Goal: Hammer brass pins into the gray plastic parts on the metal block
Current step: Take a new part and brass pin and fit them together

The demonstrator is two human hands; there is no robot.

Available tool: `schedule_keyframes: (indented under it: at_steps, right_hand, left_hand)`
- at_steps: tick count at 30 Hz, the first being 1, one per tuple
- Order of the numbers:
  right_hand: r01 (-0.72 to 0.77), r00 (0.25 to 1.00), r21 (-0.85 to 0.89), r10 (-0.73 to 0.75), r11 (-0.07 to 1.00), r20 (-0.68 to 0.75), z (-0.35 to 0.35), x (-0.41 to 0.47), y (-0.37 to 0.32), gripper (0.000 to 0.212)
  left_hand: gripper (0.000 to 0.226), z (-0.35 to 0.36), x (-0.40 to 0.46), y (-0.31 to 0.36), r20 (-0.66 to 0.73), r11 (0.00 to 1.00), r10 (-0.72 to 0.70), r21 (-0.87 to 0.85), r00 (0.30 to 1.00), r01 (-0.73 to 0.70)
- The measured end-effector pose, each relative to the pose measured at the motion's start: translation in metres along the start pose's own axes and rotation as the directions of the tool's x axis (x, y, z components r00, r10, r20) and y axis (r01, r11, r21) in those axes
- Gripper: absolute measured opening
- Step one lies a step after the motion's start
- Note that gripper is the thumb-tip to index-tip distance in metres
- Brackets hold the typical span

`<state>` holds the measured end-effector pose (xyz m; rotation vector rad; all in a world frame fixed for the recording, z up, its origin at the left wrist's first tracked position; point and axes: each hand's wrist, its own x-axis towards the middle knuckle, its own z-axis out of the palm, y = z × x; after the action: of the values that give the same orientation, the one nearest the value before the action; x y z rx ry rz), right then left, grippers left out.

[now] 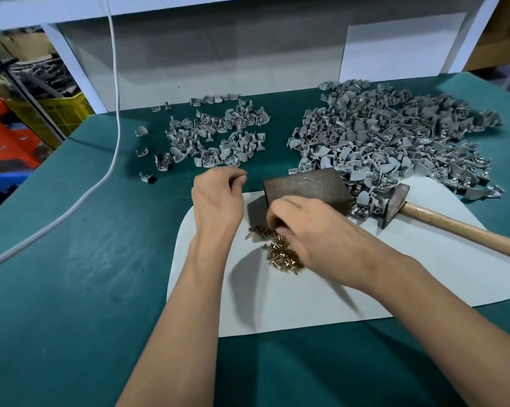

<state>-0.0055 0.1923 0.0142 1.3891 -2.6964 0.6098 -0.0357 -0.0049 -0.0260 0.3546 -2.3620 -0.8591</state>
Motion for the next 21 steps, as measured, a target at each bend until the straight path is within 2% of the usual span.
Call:
schedule_keyframes:
  at_steps: [4, 8, 17, 21]
  right_hand:
    - [0.026, 0.961, 0.167, 0.022, 0.986, -0.276, -0.005, -0.01, 0.022, 0.015]
    - [0.004, 0.857, 0.402, 0.204, 0.915, -0.473, -0.003, -0.012, 0.033, 0.016]
    - [-0.02, 0.735, 0.503, 0.353, 0.864, -0.578, -0.002, -0.005, 0.04, 0.019]
    - [0.027, 0.666, 0.576, 0.415, 0.817, -0.62, 0.0, -0.001, 0.035, 0.031]
  left_hand:
    - [0.013, 0.003, -0.011, 0.026, -0.066, 0.951, -0.06, -0.308, 0.996, 0.037]
    - [0.015, 0.007, -0.022, 0.048, 0.006, 0.825, -0.072, -0.562, 0.997, 0.063]
    - [0.016, 0.009, -0.034, 0.059, 0.154, 0.712, -0.003, -0.694, 0.988, 0.111]
    - [0.014, 0.011, -0.038, 0.064, 0.201, 0.681, 0.025, -0.72, 0.979, 0.131]
